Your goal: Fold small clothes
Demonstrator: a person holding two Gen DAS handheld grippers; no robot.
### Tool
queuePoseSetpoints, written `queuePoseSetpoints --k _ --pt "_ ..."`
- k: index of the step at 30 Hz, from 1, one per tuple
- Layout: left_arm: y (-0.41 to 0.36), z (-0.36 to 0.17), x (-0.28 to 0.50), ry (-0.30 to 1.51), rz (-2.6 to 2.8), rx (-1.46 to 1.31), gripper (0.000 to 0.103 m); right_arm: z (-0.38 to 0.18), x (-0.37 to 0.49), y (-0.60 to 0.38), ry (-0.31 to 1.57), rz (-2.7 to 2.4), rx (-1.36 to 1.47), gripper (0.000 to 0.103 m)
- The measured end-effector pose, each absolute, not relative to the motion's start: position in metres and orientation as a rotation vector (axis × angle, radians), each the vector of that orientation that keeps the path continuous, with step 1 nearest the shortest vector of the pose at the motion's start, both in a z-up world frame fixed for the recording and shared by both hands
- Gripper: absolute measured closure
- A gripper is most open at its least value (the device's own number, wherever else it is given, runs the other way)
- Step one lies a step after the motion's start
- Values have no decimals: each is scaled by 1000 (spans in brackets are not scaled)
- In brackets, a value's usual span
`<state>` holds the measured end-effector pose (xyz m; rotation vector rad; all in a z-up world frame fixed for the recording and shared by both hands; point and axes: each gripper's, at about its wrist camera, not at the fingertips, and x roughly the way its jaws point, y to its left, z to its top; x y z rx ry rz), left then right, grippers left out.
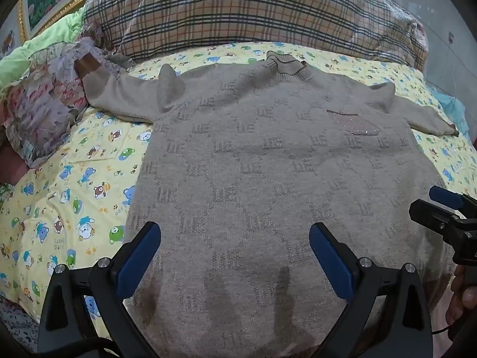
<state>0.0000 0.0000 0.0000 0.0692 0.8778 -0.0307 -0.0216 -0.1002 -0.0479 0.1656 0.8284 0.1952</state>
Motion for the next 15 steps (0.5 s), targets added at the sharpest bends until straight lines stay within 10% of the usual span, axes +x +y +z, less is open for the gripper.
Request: queuePoseSetpoints --k 15 --pt "6 -2 0 884 -37 66 3 -51 -22 -97 839 202 172 0"
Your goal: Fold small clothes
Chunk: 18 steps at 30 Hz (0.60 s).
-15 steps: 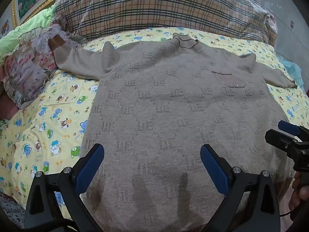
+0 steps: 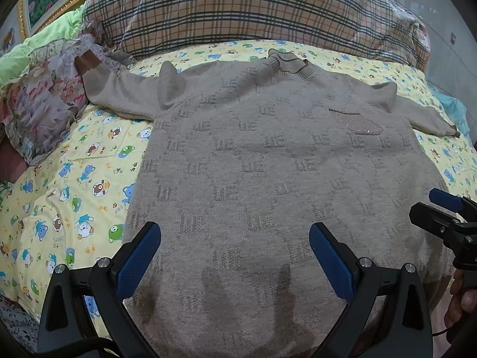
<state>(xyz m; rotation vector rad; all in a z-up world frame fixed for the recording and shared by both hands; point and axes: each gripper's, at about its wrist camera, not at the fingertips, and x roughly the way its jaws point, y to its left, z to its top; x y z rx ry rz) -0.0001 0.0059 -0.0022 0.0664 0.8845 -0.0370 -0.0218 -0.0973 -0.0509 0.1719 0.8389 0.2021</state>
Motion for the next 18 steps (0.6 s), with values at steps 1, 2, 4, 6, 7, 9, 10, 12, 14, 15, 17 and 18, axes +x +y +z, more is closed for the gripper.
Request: queuePoseSetpoints --k 1,2,4,6,7,9,10,12,14,15,17,18 --pt "6 -2 0 884 -38 66 3 -50 -22 -98 838 203 172 0" --pt "6 -3 2 885 -36 65 3 -50 -22 -98 838 203 172 0" --pt "5 -3 2 884 -34 66 3 -50 -22 -98 839 203 172 0" --pt "5 -3 2 886 -37 63 3 -51 -22 -97 839 203 172 0" --pt "5 -2 2 888 -36 62 3 -50 -22 -98 839 204 171 0" --pt "5 -2 2 888 -38 64 3 -51 -22 -97 840 205 174 0" --pt "5 -2 2 890 -38 64 3 -51 -22 -97 840 206 175 0" --pt "5 -2 3 892 -38 60 3 -51 -22 -96 842 206 176 0" --pt "5 -2 3 892 -38 59 3 -51 -22 -97 842 205 176 0" --pt "5 -2 3 892 -38 59 3 -51 -22 -97 842 205 177 0" --pt "5 -2 4 890 -36 61 3 -51 -23 -97 843 205 177 0" --pt "5 -2 4 891 -36 61 3 -51 -23 -96 844 206 179 0"
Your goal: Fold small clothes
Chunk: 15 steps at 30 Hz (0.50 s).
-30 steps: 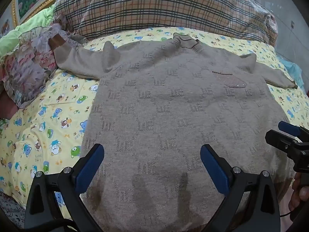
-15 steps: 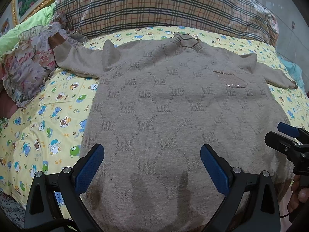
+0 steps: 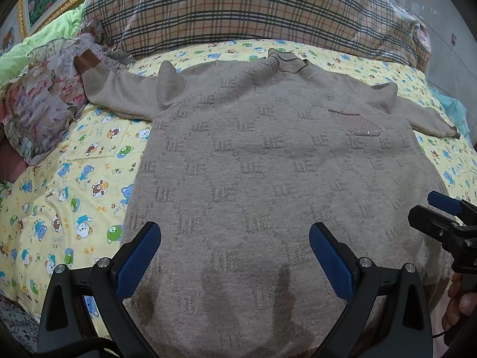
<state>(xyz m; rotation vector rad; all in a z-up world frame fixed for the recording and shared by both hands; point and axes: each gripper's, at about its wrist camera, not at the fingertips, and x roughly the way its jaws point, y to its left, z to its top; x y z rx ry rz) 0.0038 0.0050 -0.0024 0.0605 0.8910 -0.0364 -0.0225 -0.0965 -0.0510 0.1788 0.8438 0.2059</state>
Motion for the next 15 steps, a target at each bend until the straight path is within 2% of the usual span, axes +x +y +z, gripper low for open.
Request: queuePoseSetpoints --k 15 --pt "1 -7 13 888 -37 76 3 -52 -17 -107 852 211 223 0"
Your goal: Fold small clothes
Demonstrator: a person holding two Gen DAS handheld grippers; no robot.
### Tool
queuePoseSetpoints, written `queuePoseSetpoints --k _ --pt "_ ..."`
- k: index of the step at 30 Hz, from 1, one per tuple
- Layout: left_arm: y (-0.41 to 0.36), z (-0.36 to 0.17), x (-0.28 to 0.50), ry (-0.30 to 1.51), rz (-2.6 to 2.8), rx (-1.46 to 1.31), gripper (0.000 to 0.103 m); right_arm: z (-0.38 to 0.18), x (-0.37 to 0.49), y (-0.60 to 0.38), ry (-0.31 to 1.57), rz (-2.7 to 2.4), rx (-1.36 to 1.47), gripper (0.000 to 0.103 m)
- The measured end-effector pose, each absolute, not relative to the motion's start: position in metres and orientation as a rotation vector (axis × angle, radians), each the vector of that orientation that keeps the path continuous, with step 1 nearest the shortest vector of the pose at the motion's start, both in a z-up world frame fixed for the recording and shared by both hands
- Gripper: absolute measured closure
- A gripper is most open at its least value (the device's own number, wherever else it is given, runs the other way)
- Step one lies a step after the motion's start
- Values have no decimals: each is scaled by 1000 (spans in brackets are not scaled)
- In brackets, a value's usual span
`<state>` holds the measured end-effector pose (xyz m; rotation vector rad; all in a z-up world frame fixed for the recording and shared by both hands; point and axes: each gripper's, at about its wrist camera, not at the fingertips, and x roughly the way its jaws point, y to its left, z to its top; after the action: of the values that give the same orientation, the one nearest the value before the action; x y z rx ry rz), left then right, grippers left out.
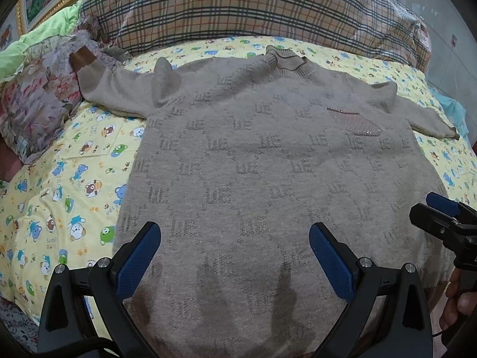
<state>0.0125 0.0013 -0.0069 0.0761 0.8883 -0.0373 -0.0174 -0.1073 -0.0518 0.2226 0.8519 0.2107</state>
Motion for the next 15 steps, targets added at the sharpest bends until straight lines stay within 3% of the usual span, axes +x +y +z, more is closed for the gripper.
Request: queuePoseSetpoints --k 15 --pt "-5 0 60 908 -41 66 3 -40 5 -199 819 76 341 0"
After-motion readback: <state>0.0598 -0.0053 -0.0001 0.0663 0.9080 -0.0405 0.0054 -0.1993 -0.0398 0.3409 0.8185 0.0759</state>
